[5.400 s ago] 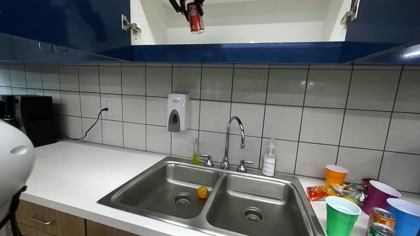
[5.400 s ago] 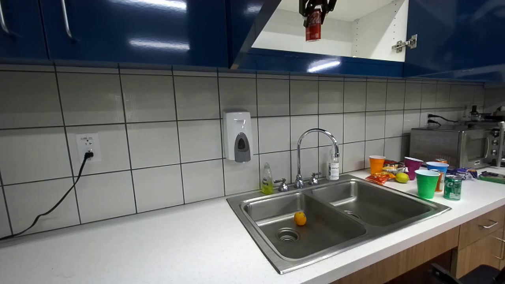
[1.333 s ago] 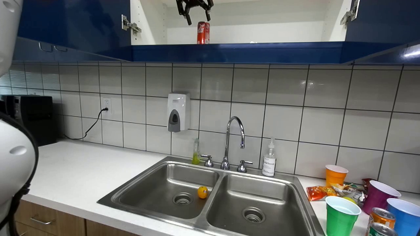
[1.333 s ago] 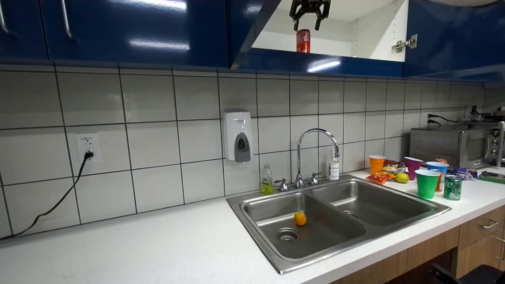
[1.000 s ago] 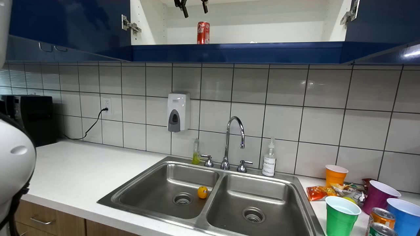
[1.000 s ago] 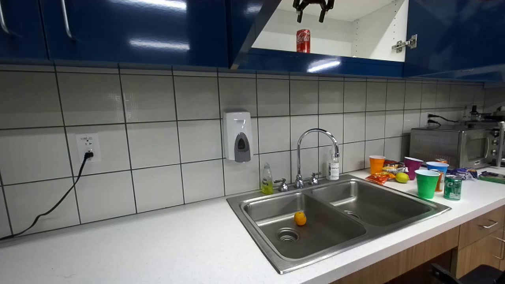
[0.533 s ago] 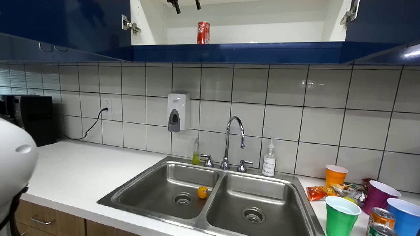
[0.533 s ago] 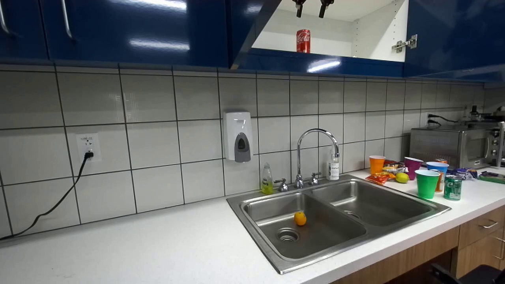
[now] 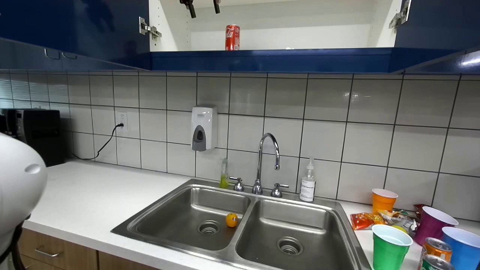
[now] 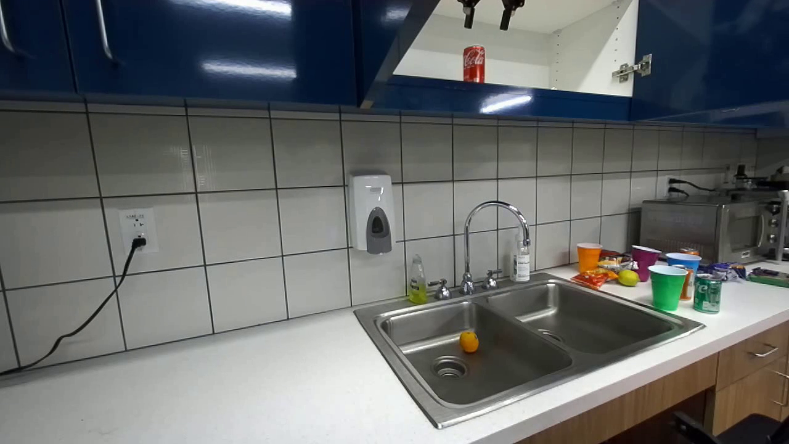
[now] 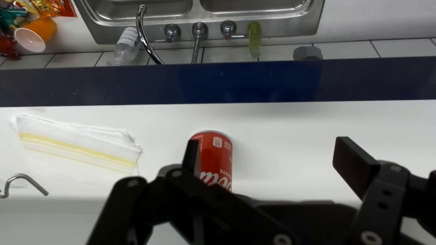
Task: Remove the red can from the sink and put it in the cabinet
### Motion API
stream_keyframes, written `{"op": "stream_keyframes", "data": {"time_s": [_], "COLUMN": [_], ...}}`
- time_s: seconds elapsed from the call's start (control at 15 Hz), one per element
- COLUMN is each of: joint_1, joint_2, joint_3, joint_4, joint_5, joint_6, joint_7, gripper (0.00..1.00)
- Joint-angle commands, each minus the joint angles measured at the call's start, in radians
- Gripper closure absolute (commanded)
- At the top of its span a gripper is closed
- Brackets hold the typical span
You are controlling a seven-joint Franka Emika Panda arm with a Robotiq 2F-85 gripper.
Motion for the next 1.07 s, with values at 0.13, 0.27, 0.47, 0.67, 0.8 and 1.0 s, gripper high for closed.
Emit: {"op": "stream_keyframes", "data": {"time_s": [0.13, 0.27, 0.47, 0.67, 0.8, 1.0], "joint_1": [0.020, 0.027, 0.027, 0.023, -0.007, -0.006], "joint_2": [-0.158, -0.199, -0.259, -0.314, -0.336, -0.369], "joint_3": [0.012, 0.017, 0.028, 0.037, 0.060, 0.063], "joint_4": [-0.226, -0.288, -0.392, -0.500, -0.551, -0.623], "joint_5": [-0.012, -0.026, -0.053, -0.071, -0.058, -0.034], "joint_6": [0.026, 0.054, 0.132, 0.220, 0.239, 0.250], "joint_7": [0.005, 0.007, 0.007, 0.019, 0.024, 0.032], "gripper": [0.00, 0.00, 0.00, 0.00, 0.00, 0.00]}}
